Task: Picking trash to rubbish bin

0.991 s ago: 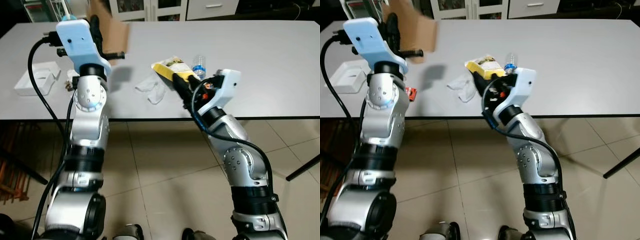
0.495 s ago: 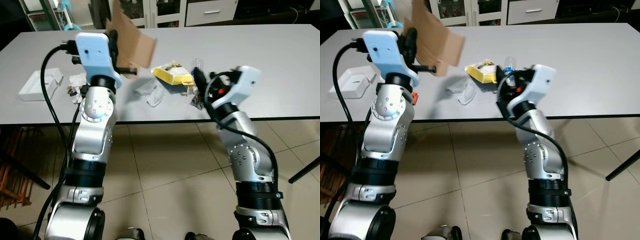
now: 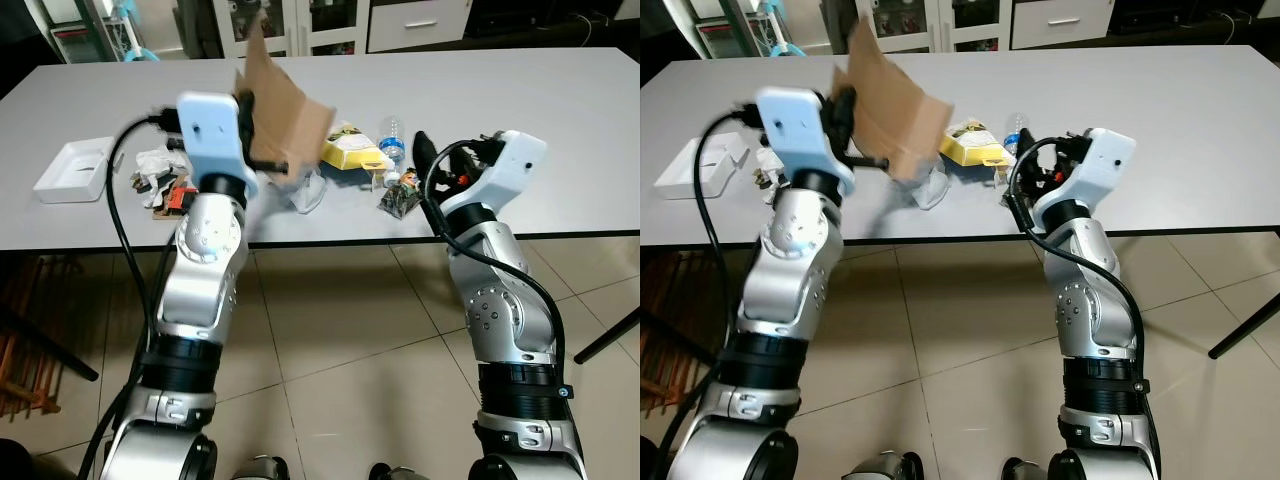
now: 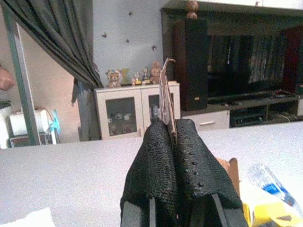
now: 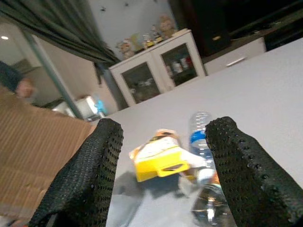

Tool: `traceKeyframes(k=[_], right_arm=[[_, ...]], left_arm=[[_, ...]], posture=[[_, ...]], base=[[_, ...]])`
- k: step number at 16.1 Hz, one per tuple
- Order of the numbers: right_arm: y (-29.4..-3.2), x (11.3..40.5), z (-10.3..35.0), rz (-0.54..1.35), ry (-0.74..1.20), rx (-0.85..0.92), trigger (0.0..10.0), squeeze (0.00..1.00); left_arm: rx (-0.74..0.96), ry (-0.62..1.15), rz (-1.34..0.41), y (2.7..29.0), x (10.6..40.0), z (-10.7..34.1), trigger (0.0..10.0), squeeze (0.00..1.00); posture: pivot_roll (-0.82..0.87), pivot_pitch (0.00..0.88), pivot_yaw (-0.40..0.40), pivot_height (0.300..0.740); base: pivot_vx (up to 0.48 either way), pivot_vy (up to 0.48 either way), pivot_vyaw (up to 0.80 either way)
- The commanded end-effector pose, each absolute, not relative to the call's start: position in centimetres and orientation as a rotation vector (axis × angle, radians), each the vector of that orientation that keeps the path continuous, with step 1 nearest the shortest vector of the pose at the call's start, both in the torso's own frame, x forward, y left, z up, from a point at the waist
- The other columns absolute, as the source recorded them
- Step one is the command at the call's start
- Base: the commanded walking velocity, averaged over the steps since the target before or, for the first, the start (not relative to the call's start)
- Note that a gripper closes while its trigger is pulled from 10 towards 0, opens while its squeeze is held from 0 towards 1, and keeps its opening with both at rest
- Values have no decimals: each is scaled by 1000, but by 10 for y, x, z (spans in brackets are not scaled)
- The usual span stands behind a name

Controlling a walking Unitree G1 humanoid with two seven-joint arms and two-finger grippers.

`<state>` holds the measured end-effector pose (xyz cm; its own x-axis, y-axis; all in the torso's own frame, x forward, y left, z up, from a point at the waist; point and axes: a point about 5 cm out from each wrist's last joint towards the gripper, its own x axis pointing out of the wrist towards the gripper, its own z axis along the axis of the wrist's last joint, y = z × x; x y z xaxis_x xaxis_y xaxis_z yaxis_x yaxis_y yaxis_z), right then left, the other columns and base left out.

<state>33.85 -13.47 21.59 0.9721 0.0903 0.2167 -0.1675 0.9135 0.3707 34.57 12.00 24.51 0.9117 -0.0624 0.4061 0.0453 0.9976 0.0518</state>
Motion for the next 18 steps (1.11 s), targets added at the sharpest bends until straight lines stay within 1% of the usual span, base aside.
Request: traceKeyframes(k=[1, 3, 6, 11, 12, 16, 18], right_arm=[[-140, 336, 214, 93, -206, 375, 10000, 0], [-146, 334, 208, 39, -195, 319, 10000, 0], [-155, 332, 199, -16, -177, 288, 10000, 0], [-177, 327, 184, -129, -139, 243, 10000, 0], [-179, 327, 182, -140, -135, 251, 10000, 0], [-176, 325, 175, -137, -118, 212, 10000, 0], [-175, 324, 176, -137, -126, 221, 10000, 0]], left_arm=[[66, -389, -49, 122, 346, 237, 10000, 0], [95, -339, -45, 127, 345, 220, 10000, 0], [116, -296, -44, 133, 344, 203, 10000, 0], [134, -268, -22, 144, 342, 193, 10000, 0], [142, -267, -16, 146, 342, 192, 10000, 0], [147, -264, 2, 152, 342, 189, 10000, 0], [142, -259, -3, 149, 340, 187, 10000, 0]], posture=[[-84, 88, 54, 740], [-86, 94, 57, 740], [-83, 101, 56, 740], [-86, 85, 64, 740], [-85, 67, 68, 740], [-85, 53, 72, 740], [-85, 61, 71, 740]], base=[[0, 0, 0], [0, 0, 0], [0, 0, 0], [0, 0, 0], [0, 0, 0], [0, 0, 0], [0, 0, 800]])
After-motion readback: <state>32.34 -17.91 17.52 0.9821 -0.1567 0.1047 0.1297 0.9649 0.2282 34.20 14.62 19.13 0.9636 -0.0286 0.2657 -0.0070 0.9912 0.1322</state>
